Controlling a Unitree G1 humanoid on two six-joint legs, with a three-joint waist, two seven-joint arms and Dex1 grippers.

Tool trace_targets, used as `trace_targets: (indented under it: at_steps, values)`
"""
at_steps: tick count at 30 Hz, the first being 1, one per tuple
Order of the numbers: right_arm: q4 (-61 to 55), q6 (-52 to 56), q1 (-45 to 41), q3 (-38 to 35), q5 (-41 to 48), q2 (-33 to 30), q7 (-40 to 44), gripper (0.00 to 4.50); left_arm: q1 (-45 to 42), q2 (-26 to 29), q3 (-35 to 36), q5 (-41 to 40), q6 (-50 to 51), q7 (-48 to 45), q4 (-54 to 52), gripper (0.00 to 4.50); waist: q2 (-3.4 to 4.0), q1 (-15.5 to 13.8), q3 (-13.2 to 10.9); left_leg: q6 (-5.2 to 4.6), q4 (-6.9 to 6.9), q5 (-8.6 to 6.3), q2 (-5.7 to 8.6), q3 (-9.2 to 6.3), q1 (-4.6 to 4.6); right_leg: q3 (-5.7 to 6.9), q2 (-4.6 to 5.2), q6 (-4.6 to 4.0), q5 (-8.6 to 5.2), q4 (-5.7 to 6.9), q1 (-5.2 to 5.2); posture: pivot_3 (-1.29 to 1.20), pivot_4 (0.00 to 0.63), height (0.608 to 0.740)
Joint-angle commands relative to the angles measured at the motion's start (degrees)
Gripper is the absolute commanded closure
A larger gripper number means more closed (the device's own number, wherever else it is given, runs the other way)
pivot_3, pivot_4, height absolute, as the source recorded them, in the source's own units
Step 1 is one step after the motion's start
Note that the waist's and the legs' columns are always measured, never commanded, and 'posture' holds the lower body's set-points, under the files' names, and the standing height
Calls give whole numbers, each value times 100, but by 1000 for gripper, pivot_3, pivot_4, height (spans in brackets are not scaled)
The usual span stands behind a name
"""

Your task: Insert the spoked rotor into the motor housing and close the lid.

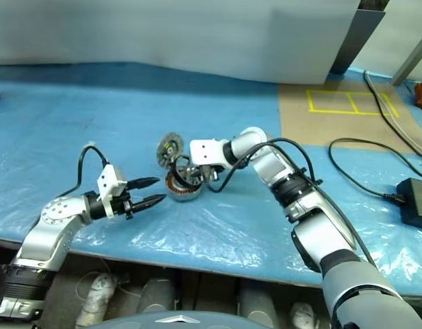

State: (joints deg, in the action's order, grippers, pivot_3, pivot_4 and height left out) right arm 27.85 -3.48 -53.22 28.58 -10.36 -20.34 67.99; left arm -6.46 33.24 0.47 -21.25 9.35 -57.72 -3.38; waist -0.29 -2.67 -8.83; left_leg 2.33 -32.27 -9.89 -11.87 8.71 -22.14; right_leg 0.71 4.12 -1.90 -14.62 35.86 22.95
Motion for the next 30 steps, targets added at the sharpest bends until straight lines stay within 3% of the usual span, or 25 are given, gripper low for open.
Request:
trace_targets:
  at_steps: [1, 6, 15, 18, 29, 30]
  values:
    - [-138, -104, 13, 12, 51, 5, 191, 1519, 0, 17, 26, -36, 29, 60, -318, 1804, -1, 5, -1, 0, 0, 0, 0, 0, -3, 0, 0, 0, 0, -1, 2, 0, 150, 740]
    - [-424, 27, 141, -50, 179, 34, 421, 11, 30, 41, 41, -65, 127, 104, -430, 1804, -1, 8, -1, -13, 3, 7, -2, 0, -3, 2, -1, 0, 0, 0, 3, 0, 150, 740]
    - [-682, 951, -101, -751, 908, 353, 343, 11, -24, 58, 82, -83, 251, 135, -513, 1804, -1, 10, -1, -12, 0, 2, -2, 0, -2, 2, -1, -1, 0, 2, 3, 0, 150, 740]
    - [-1033, 1318, 127, -895, 1166, 390, 314, 595, 0, 60, 132, -112, 295, 172, -551, 1804, -1, 4, -1, -13, 2, 4, -2, 0, -1, 2, -1, -1, 0, 1, 3, 0, 150, 740]
    - [-1370, 2405, 1155, -1053, 1620, 933, -567, 4339, 105, 216, 303, -124, 384, 215, -608, 1804, -2, 17, -2, 1, 5, 0, -2, -2, 1, 3, -1, -1, 0, 1, 4, 0, 150, 740]
    - [-1390, 2513, 1162, -1090, 1701, 989, -606, 4465, 114, 233, 318, -132, 396, 208, -615, 1804, -2, 16, -2, 1, 5, 0, -2, -1, 2, 3, -1, 0, 0, 1, 4, 0, 150, 740]
